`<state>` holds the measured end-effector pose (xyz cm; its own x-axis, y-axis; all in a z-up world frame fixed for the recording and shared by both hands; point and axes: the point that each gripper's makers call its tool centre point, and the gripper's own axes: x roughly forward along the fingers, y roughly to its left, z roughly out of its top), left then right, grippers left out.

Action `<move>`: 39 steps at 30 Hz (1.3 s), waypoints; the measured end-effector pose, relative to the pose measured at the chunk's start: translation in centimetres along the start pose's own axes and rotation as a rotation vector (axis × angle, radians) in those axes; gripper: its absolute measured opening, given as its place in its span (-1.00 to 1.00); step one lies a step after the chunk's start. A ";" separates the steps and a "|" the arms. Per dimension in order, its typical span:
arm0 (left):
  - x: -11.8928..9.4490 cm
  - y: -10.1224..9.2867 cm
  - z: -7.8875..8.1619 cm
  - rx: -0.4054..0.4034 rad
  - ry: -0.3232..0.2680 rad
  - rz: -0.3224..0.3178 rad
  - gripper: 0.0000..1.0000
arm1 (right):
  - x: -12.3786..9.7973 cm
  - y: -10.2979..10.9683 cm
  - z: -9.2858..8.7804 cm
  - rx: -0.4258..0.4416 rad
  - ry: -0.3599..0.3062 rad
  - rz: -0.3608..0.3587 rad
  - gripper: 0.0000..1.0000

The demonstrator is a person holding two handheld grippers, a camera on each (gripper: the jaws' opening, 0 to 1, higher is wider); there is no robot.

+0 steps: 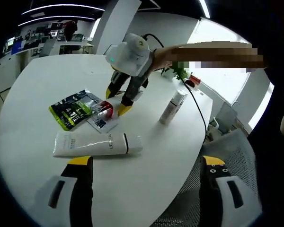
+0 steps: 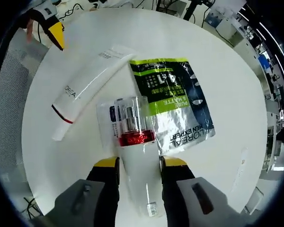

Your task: Arrange the skincare products in the storage area until every visible bottle or jar stands upright without overlapping.

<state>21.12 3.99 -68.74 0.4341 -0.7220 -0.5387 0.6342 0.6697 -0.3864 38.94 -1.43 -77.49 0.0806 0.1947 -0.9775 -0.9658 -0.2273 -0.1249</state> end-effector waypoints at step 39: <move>-0.3 0.1 0.0 0.019 -0.007 0.001 0.79 | -1.9 1.1 0.1 0.036 -0.089 -0.013 -0.46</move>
<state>21.06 4.23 -68.60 0.4392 -0.7226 -0.5338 0.6459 0.6670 -0.3715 37.74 -1.95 -75.71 0.0726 0.2822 -0.9566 -0.9732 -0.1896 -0.1298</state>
